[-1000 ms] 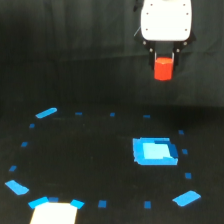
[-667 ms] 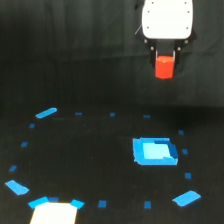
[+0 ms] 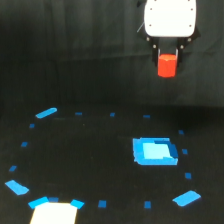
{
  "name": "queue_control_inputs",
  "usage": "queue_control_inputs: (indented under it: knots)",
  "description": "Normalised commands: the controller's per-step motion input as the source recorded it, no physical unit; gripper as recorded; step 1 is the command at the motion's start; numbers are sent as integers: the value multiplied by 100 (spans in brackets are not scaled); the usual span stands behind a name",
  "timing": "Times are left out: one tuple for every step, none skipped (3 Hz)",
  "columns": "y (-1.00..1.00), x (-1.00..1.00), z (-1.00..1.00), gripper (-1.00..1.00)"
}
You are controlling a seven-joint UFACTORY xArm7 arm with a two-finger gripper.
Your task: Pick up the red object from the table
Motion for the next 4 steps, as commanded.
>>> queue_control_inputs:
  knots:
    - [0,33,1,-100]
    - [43,50,12,-100]
    - [20,25,-19,-77]
    - [-16,40,39,-100]
